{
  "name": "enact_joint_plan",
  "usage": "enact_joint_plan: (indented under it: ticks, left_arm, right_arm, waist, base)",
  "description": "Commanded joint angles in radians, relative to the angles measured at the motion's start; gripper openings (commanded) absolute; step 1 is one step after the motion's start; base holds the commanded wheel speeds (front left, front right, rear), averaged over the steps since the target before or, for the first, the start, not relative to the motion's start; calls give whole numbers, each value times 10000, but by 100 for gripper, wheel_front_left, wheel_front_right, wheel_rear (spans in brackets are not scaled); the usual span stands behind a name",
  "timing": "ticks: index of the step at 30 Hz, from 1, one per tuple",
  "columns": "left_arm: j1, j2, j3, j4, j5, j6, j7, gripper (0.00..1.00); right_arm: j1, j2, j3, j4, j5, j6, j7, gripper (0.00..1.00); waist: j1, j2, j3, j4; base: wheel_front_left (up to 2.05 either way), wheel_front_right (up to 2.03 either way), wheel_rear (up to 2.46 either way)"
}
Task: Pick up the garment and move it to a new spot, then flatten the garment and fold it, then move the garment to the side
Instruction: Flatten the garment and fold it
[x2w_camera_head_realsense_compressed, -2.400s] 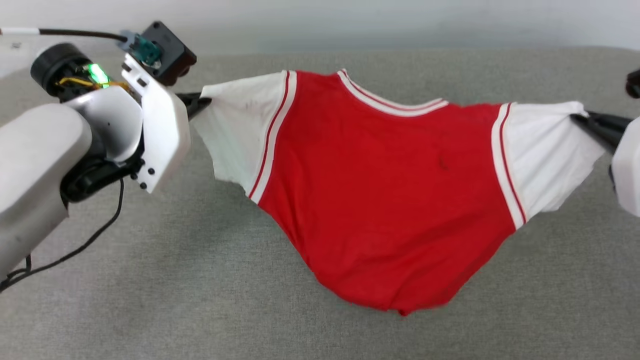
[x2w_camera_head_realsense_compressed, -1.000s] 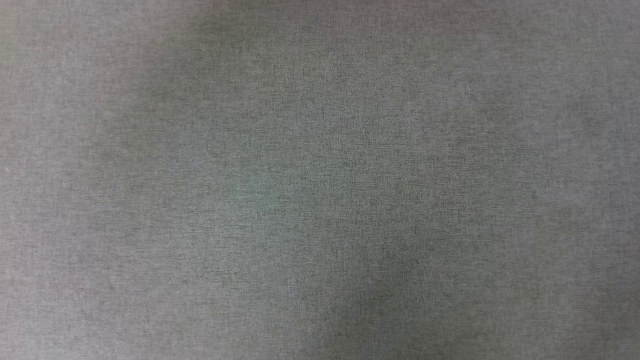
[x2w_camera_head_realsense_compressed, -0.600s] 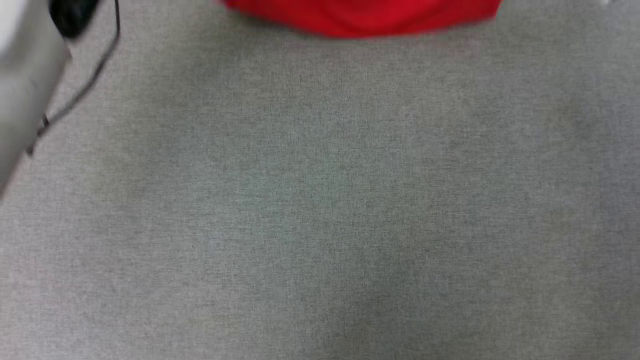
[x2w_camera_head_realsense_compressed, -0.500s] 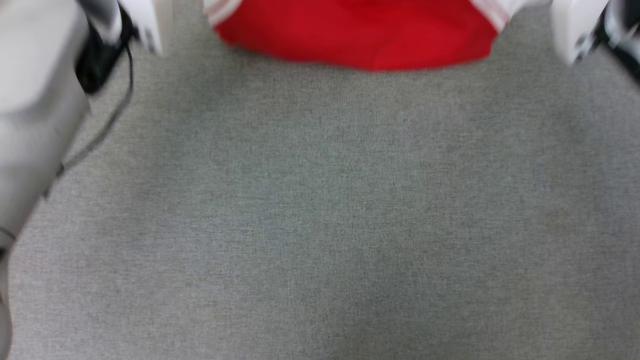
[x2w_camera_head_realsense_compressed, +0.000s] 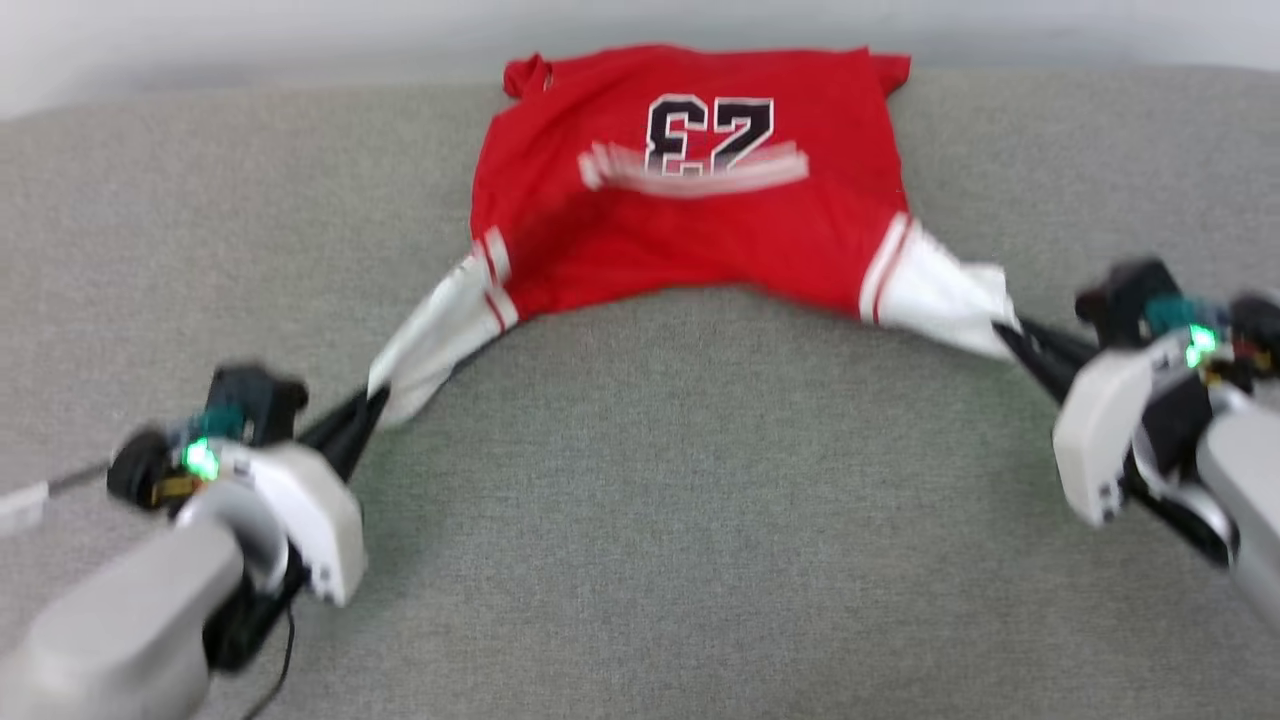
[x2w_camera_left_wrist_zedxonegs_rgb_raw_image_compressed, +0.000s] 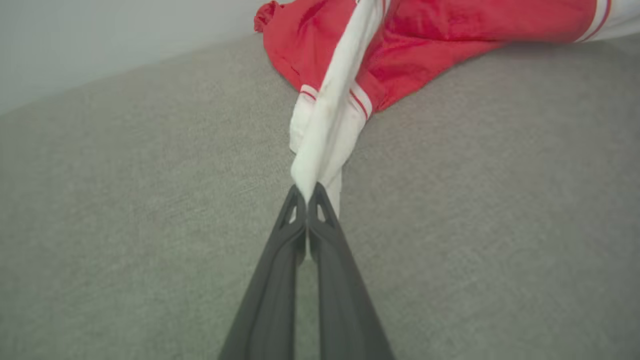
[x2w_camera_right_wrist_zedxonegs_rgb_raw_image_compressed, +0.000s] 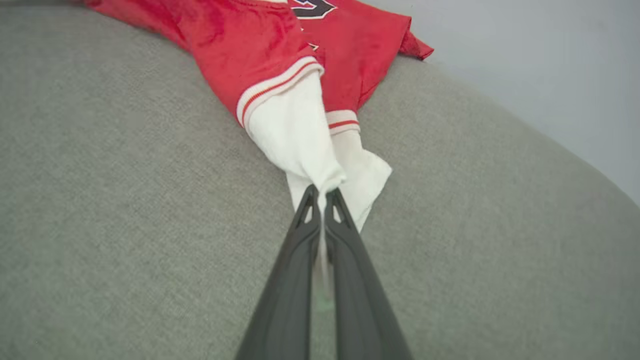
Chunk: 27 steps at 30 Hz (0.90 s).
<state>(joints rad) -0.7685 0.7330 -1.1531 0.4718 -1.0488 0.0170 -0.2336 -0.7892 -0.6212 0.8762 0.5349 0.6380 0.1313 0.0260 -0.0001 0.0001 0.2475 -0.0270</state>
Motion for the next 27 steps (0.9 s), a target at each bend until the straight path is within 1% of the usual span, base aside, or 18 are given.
enact_joint_plan:
  ticks: [1,6,10,16,21,24,26,27]
  left_arm:
    - [430,215,18,-292,-143,228,-76,0]
    - [2258,917,-200,-1679,-695,1103,-100,0]
    - [3468,1461,-267,-2456,-1101,1804,-148,0]
    - [4884,2101,-447,-3418,-1448,2476,-223,0]
    - [5565,2487,-506,-4102,-1663,2915,-231,0]
    - [5699,2477,-503,-4461,-1682,3109,-234,0]
    - [5642,2428,-482,-4637,-1597,3212,-240,0]
    - [5566,2408,-436,-4701,-1544,3263,-247,0]
  right_arm:
    - [504,-155,-117,-157,85,-12,-69,0]
    - [2488,-721,-880,-811,271,-11,4,0]
    - [4131,-1065,-1693,-1427,278,-12,202,0]
    - [6851,-1346,-3312,-2569,11,-12,633,0]
    - [9042,-1156,-4584,-3670,-301,-12,1484,0]
    - [9788,-956,-5298,-4237,-580,-14,1939,0]
    - [10061,-679,-5700,-4598,-761,-12,2258,0]
    - [10096,-604,-5900,-4782,-898,-12,2384,18]
  waist:
    - [1,-1,-448,-55]
    - [1,-1,-1097,-83]
    - [1,-1,-1493,-134]
    - [1,-1,-1843,-118]
    - [1,-1,-1973,-71]
    - [1,-1,-1966,-62]
    - [1,-1,-1957,-51]
    - [1,-1,-1939,-44]
  base:
    - [0,0,0]
    - [0,0,0]
    - [0,0,0]
    - [0,0,0]
    - [0,0,0]
    - [0,0,0]
    - [0,0,0]
    - [0,0,0]
